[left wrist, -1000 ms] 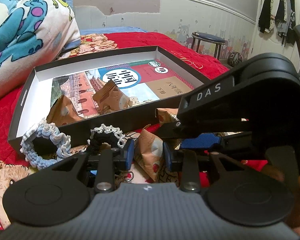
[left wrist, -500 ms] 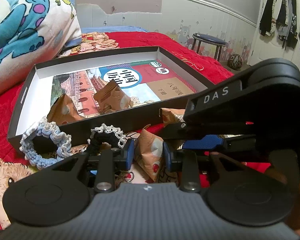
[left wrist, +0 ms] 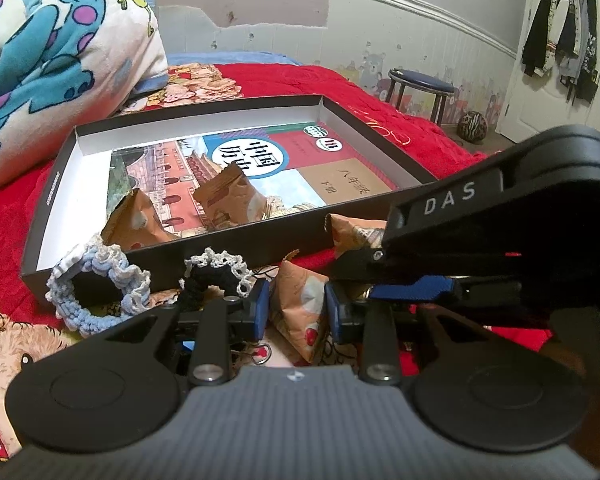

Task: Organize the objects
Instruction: 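Lift the wrapped snack with the right gripper toward the box, then carry the brown wrapped snack over the black box with the right gripper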

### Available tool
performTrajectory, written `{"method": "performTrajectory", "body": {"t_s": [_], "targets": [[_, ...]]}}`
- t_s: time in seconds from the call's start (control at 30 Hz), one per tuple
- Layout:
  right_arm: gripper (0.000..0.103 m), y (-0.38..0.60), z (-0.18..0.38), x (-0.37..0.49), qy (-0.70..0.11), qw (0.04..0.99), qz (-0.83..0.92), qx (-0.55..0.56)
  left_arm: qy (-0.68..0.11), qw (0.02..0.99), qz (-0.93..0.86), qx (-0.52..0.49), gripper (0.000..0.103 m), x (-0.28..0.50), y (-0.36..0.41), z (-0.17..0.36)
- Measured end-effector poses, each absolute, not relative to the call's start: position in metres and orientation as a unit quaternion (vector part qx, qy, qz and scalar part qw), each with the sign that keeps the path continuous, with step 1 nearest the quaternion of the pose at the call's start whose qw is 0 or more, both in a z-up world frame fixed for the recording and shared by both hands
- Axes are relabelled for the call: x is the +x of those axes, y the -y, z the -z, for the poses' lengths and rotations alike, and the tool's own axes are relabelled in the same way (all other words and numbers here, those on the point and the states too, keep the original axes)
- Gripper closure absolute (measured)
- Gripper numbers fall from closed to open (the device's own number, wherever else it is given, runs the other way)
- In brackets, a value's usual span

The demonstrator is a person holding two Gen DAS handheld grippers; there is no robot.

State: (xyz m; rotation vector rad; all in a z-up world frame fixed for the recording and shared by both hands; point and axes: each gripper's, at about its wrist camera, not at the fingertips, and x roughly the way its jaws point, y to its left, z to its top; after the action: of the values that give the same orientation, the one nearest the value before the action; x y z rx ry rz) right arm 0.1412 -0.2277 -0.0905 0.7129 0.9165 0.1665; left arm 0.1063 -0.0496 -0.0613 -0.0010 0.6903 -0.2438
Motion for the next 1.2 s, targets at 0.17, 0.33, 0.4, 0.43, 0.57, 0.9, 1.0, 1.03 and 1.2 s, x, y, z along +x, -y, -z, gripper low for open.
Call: {"method": "performTrajectory", "body": {"t_s": [0.17, 0.33, 0.4, 0.43, 0.57, 0.9, 1.0, 1.03, 1.2], "targets": [[0.084, 0.225, 0.089, 0.14, -0.431, 0.834, -0.079, 0.334, -0.335, 0.935, 0.115, -0.004, 0.07, 0.106, 0.048, 0.059], [0.084, 0.226, 0.088, 0.135, -0.432, 0.827, -0.086, 0.348, -0.334, 0.935, 0.115, -0.016, 0.07, 0.106, 0.044, 0.055], [0.084, 0.226, 0.085, 0.133, -0.429, 0.831, -0.088, 0.344, -0.333, 0.936, 0.114, -0.019, 0.07, 0.105, 0.043, 0.054], [0.084, 0.226, 0.084, 0.132, -0.426, 0.834, -0.089, 0.34, -0.332, 0.936, 0.113, -0.02, 0.07, 0.105, 0.042, 0.054], [0.084, 0.227, 0.08, 0.129, -0.422, 0.836, -0.091, 0.338, -0.327, 0.938, 0.112, -0.023, 0.07, 0.104, 0.041, 0.049], [0.085, 0.23, 0.065, 0.121, -0.397, 0.848, -0.101, 0.337, -0.309, 0.943, 0.114, -0.045, 0.07, 0.102, 0.035, 0.036], [0.085, 0.23, 0.057, 0.119, -0.385, 0.852, -0.11, 0.337, -0.298, 0.946, 0.113, -0.05, 0.07, 0.1, 0.033, 0.03], [0.085, 0.229, 0.054, 0.119, -0.381, 0.854, -0.112, 0.336, -0.295, 0.947, 0.114, -0.052, 0.07, 0.1, 0.033, 0.028], [0.085, 0.228, 0.042, 0.116, -0.356, 0.862, -0.131, 0.335, -0.276, 0.953, 0.108, -0.061, 0.07, 0.098, 0.027, 0.018]]}}
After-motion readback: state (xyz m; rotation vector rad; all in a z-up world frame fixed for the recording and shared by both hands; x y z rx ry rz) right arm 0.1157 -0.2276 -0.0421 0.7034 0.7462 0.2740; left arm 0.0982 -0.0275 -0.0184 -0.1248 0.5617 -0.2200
